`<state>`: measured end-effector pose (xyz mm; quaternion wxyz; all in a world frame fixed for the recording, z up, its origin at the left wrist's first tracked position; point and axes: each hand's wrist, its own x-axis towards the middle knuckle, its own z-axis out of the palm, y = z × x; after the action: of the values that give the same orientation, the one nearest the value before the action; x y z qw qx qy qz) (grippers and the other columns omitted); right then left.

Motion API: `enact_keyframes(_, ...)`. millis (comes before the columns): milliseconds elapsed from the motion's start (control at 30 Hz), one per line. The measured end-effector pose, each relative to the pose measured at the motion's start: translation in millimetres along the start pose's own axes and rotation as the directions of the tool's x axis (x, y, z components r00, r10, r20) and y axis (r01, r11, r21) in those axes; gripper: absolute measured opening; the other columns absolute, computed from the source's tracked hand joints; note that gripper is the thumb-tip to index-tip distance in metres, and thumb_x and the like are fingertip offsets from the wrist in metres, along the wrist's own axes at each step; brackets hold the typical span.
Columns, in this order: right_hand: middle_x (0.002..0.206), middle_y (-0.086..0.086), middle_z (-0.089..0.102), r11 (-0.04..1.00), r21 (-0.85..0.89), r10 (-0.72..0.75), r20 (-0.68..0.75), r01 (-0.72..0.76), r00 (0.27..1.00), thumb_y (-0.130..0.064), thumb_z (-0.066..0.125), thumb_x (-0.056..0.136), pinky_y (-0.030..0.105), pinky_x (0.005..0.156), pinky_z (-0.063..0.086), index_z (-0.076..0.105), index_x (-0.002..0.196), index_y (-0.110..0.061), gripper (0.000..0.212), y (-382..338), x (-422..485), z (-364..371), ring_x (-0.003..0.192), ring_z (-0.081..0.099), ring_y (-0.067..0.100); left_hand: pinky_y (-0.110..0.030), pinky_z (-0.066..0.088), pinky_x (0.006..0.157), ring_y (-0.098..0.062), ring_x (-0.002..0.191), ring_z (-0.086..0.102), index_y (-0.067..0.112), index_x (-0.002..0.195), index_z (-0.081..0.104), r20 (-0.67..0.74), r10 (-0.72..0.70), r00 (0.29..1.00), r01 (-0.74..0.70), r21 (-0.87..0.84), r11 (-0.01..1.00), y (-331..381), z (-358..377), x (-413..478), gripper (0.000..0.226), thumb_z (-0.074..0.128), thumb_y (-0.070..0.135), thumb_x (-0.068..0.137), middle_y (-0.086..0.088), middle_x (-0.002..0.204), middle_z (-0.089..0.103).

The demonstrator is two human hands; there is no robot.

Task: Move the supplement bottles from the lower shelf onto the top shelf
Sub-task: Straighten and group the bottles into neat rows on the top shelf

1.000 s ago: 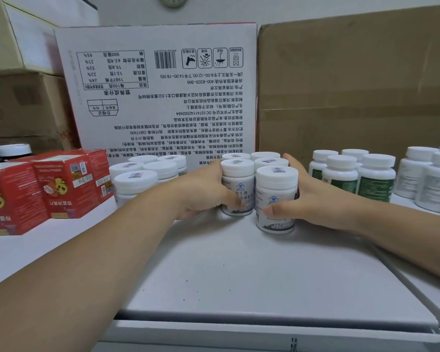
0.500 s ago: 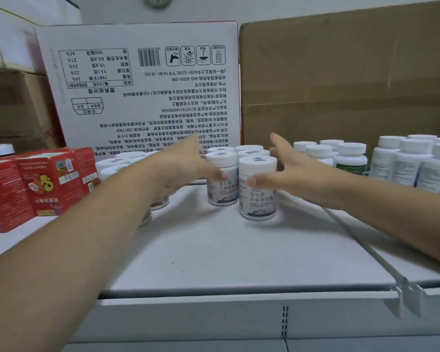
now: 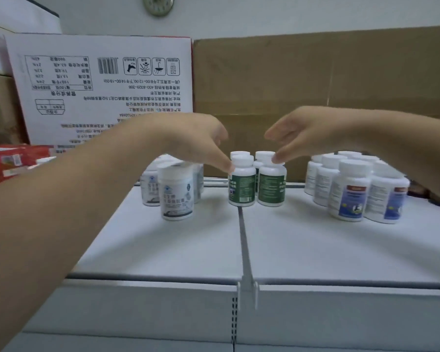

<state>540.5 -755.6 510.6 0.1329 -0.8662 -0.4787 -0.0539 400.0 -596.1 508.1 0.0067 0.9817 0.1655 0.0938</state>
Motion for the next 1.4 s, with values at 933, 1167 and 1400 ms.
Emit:
enact_keyframes(933, 0.107, 0.008, 0.064, 0.942, 0.305, 0.026, 0.357, -0.143, 0.934, -0.019, 0.076, 0.082, 0.025, 0.074, 0.057, 0.054, 0.105, -0.006, 0.034, 36.0, 44.9, 27.2, 0.09, 0.066, 0.016, -0.046, 0.052, 0.096, -0.032, 0.109, 0.065, 0.009, 0.113, 0.055, 0.039, -0.242, 0.969, 0.157, -0.857, 0.491, 17.9, 89.5, 59.0, 0.068, 0.078, 0.015, 0.049, -0.017, 0.114, 0.066)
enact_keyframes(1167, 0.087, 0.003, 0.05, 0.889, 0.403, 0.165, 0.16, -0.217, 0.973, -0.023, 0.067, 0.084, 0.028, 0.067, 0.046, 0.051, 0.091, -0.013, 0.021, 20.8, 32.9, 53.5, 0.078, 0.049, 0.019, -0.053, 0.051, 0.1, -0.031, 0.108, 0.065, 0.013, 0.116, 0.055, 0.04, -0.22, 0.975, 0.142, -0.869, 0.474, 14.1, 93.6, 61.3, 0.079, 0.079, 0.016, 0.04, -0.014, 0.115, 0.066)
enact_keyframes(1400, 0.113, 0.007, 0.062, 0.656, 0.727, 0.29, 0.003, -0.201, 0.957, -0.036, 0.066, 0.051, 0.047, 0.09, 0.054, 0.041, 0.129, -0.021, 0.083, 18.3, 32.4, 91.5, 0.102, 0.064, 0.026, -0.044, 0.052, 0.097, -0.026, 0.109, 0.065, 0.015, 0.126, 0.052, 0.056, -0.174, 0.983, 0.124, -0.903, 0.411, 15.9, 93.8, 56.0, 0.089, 0.075, 0.01, 0.041, -0.011, 0.12, 0.065)
